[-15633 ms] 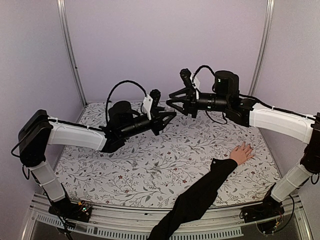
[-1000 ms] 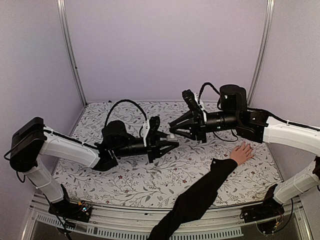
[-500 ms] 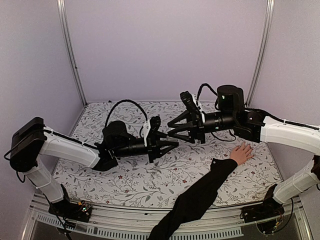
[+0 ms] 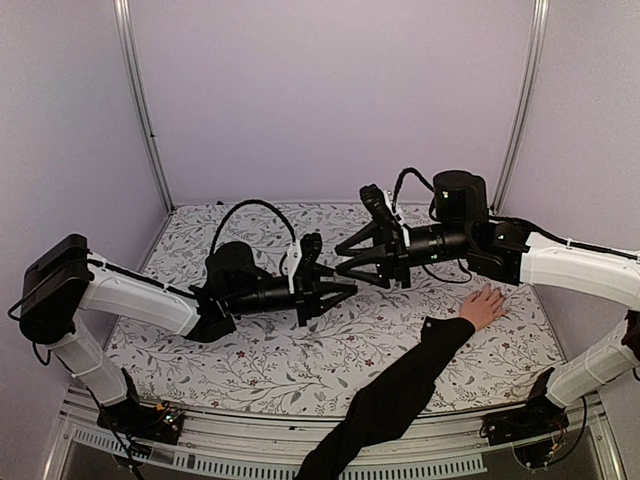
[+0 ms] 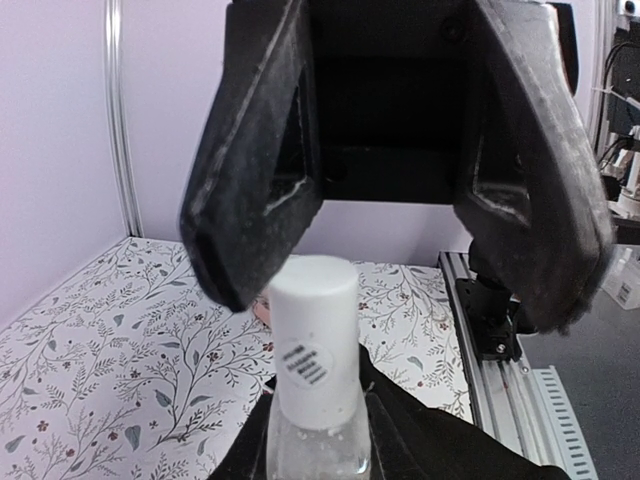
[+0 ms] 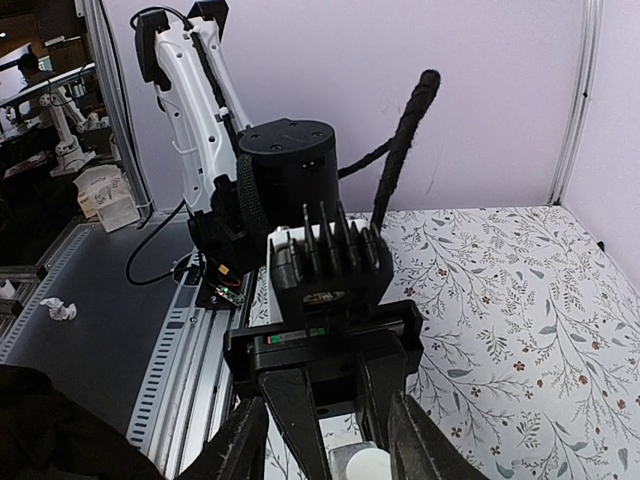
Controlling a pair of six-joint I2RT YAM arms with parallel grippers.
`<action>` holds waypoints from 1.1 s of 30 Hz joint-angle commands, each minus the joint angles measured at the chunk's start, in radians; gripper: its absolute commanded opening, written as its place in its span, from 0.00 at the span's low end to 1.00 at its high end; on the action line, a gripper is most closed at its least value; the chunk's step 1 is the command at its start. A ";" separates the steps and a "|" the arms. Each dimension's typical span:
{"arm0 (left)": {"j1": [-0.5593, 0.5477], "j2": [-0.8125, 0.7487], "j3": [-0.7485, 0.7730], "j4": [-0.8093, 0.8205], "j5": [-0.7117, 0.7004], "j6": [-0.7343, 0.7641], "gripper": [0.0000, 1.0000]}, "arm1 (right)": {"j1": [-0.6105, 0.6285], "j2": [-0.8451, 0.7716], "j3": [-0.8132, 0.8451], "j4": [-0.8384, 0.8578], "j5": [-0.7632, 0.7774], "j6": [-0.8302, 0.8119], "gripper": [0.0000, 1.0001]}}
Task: Paint the nails
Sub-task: Screw the nail polish bottle.
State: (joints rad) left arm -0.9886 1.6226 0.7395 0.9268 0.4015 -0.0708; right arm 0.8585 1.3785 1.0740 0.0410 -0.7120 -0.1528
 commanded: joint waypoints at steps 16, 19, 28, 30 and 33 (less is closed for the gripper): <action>-0.006 -0.025 0.030 0.070 0.034 0.028 0.00 | -0.027 0.001 0.043 -0.097 -0.026 -0.037 0.39; -0.007 -0.018 0.033 0.067 0.043 0.025 0.00 | -0.027 -0.002 0.048 -0.097 -0.060 -0.044 0.41; -0.004 -0.008 0.038 0.063 0.060 0.019 0.00 | -0.027 -0.018 0.066 -0.116 -0.080 -0.063 0.27; -0.004 -0.007 0.038 0.064 0.063 0.019 0.00 | -0.027 -0.020 0.065 -0.123 -0.082 -0.067 0.23; -0.004 -0.008 0.040 0.063 0.063 0.019 0.00 | -0.027 -0.026 0.057 -0.124 -0.078 -0.071 0.15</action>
State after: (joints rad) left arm -0.9886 1.6138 0.7532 0.9642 0.4606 -0.0536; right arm 0.8352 1.3811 1.1099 -0.0647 -0.7700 -0.2085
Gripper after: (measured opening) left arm 0.214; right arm 0.188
